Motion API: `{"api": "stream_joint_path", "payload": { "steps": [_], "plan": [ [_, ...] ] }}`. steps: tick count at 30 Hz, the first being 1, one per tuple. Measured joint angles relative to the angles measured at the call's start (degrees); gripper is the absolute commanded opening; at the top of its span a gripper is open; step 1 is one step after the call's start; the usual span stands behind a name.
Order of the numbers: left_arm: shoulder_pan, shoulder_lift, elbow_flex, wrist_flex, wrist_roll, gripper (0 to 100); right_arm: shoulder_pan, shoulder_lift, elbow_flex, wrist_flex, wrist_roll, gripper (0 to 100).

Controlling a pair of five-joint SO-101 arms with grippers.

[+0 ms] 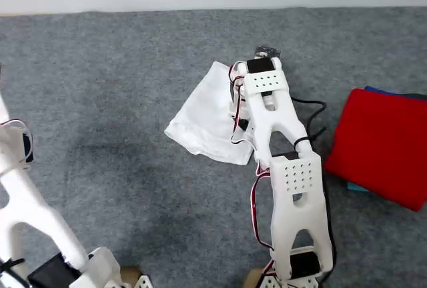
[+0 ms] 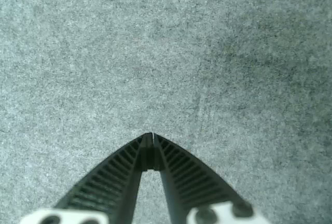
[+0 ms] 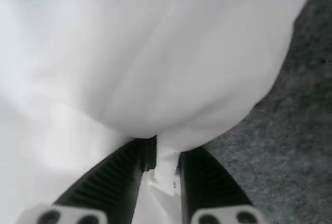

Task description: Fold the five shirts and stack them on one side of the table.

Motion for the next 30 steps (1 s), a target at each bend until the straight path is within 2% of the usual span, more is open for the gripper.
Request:
{"api": "stream_joint_path", "payload": {
  "steps": [6,16,26,30],
  "plan": [
    [0.0,0.0,0.0,0.0,0.0,2,0.0,-1.1,-0.1,2.2,0.2,1.0],
    [0.2,0.0,0.0,0.7,0.0,2,-1.2,-11.4,0.1,9.3,8.4,0.9],
    [0.2,0.0,0.0,4.4,0.0,2,9.5,-17.3,0.1,9.8,12.7,0.9],
    [0.2,0.0,0.0,5.9,0.0,2,11.5,-21.0,0.1,10.5,14.9,0.9]
  ]
}}
